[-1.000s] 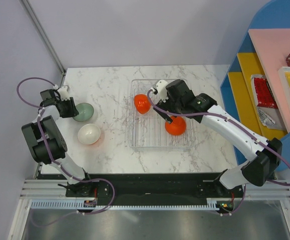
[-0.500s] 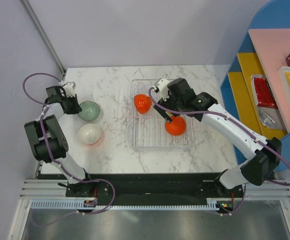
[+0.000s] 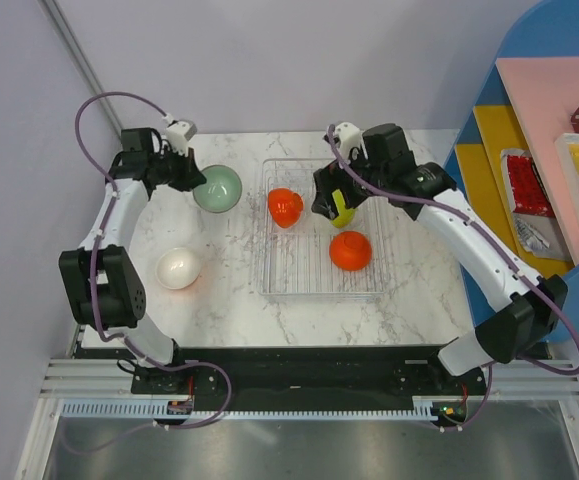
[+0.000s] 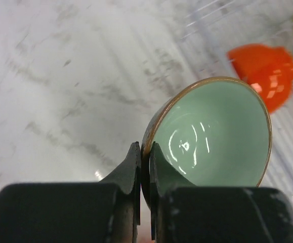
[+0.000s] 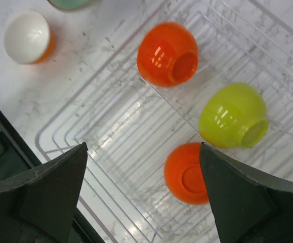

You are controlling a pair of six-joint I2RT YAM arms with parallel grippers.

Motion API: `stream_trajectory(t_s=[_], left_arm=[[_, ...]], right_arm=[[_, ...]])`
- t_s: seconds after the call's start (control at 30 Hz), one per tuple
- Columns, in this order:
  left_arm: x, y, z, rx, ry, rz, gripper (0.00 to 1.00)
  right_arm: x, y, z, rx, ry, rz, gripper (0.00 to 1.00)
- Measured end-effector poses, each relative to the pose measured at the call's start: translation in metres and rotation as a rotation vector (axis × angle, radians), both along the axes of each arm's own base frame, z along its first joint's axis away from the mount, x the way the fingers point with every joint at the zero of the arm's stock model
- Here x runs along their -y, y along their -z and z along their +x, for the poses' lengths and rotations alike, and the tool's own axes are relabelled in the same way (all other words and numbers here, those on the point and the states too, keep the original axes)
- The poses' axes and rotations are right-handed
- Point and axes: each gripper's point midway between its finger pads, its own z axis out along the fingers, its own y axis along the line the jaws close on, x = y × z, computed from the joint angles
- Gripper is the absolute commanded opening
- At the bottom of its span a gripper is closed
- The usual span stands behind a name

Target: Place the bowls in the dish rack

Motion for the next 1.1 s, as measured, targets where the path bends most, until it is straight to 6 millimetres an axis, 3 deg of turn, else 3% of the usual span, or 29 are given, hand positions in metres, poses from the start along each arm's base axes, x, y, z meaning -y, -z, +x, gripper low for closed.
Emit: stream_trajectory(t_s=[0.1,0.2,0.3,0.43,0.6,0.8,1.1], left_arm=[[0.058,-0.033,-0.009,0.057,0.164,-0.045,0.02],[0.114,-0.063,-0.022,0.106,0.333,-0.102,0.02],[0.156,-0.085,-0.04,0.129,0.469,-0.152,0.02],[0.194,-0.106,-0.064,0.146,0.613,-0.211,0.02],[0.225,-0.112,-0.091,0.131,0.733,-0.261,0.02],[0.243,-0.111,-0.109,0.108,0.796,-0.276,0.02],[0.243,-0.103,-0.102,0.111,0.786,-0.249,0.02]], right_arm=[[-0.013,-0.026,0.009,-0.019,-0.02,0.142,0.98],[-0.02,-0.039,0.014,-0.083,-0.029,0.289,0.98],[-0.024,-0.037,0.018,-0.158,-0.038,0.394,0.98],[-0.024,-0.023,0.014,-0.286,-0.05,0.501,0.98],[-0.014,-0.011,0.017,-0.422,-0.035,0.658,0.98],[-0.009,-0.004,0.012,-0.554,-0.031,0.847,0.98],[-0.007,-0.044,-0.004,-0.523,-0.138,0.94,0.98]])
